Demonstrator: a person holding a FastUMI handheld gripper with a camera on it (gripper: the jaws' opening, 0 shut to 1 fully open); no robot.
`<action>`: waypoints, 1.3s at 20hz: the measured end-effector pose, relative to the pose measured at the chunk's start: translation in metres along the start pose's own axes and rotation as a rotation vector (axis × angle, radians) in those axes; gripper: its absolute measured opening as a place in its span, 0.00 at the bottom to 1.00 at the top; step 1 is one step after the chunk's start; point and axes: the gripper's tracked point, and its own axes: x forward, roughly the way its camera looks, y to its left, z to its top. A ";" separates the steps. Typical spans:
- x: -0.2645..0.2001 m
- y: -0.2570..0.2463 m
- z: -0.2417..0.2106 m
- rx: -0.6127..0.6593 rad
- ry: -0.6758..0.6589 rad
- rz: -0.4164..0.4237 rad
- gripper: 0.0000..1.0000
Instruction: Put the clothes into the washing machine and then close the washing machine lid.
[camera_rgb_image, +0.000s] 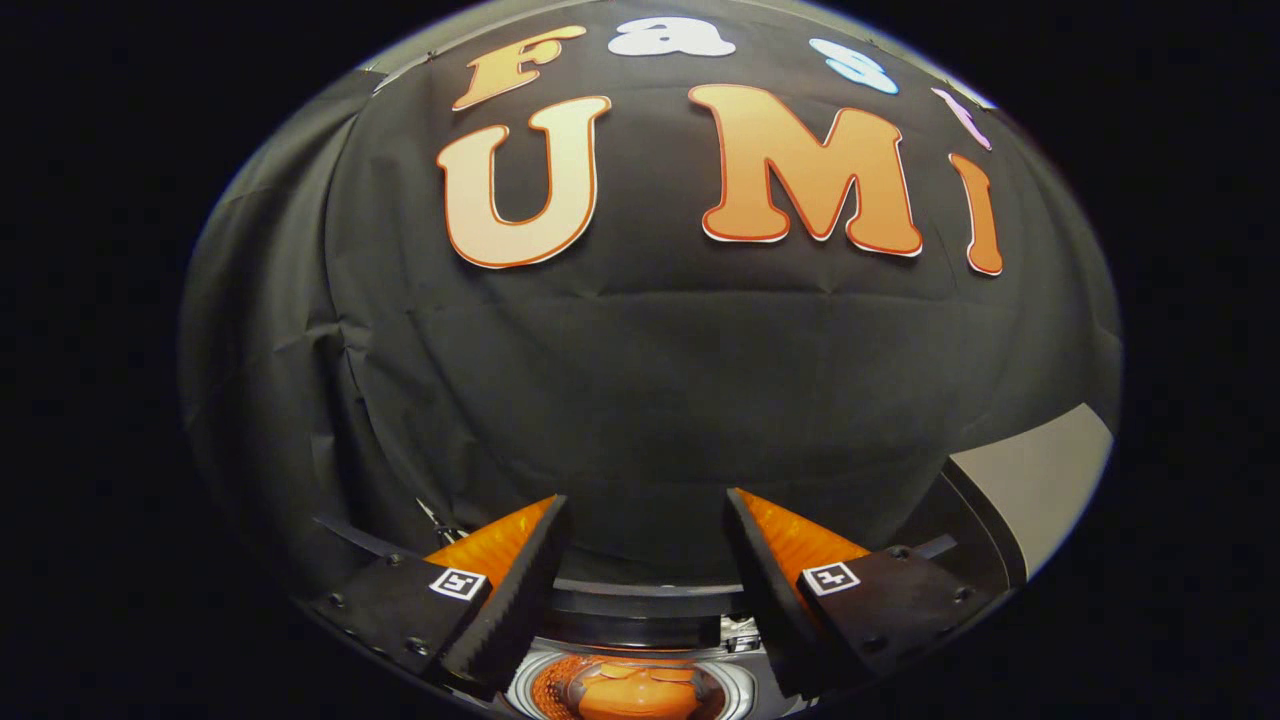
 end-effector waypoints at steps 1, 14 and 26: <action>-0.005 0.000 -0.001 0.000 -0.006 0.001 0.99; -0.057 0.004 -0.032 -0.009 -0.034 -0.001 0.99; -0.121 -0.007 -0.194 0.038 0.085 -0.003 0.99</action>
